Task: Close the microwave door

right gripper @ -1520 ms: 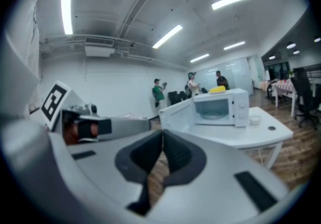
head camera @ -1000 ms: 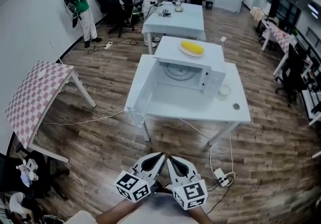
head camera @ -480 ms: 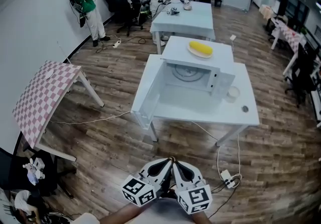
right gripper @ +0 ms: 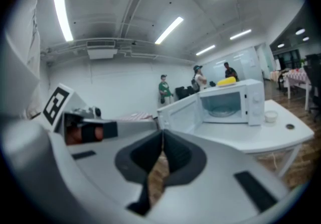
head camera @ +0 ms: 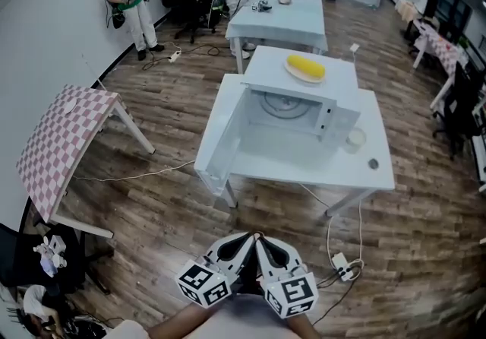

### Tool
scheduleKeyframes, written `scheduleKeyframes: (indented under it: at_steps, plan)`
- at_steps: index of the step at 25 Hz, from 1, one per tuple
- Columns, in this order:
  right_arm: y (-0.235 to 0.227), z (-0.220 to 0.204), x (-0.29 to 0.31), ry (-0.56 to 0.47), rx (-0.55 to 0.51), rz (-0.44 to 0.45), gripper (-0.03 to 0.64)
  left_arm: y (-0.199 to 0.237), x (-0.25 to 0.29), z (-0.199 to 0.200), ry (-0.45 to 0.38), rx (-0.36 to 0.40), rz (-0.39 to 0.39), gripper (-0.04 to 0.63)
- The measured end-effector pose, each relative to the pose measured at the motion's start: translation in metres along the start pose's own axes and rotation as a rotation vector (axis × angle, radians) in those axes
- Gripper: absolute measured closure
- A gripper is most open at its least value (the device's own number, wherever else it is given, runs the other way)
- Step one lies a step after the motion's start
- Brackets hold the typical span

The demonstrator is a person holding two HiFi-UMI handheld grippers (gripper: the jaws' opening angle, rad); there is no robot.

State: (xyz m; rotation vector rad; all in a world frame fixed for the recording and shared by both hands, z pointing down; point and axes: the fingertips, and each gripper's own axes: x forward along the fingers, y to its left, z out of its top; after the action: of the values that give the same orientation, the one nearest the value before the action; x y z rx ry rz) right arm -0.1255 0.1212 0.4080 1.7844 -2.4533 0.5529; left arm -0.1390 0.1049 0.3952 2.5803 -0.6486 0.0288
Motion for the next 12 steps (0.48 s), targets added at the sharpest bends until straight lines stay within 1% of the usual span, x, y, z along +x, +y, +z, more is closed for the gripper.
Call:
scheduleKeyframes:
  at_steps: [4, 12]
  plan:
    - [-0.004, 0.003, 0.013, 0.014, -0.002, 0.008, 0.594, 0.012, 0.006, 0.004, -0.004, -0.029, 0.016, 0.577]
    - [-0.025, 0.021, 0.046, 0.038, 0.001, 0.019, 0.594, 0.037, 0.034, 0.023, -0.003, -0.043, 0.024, 0.577]
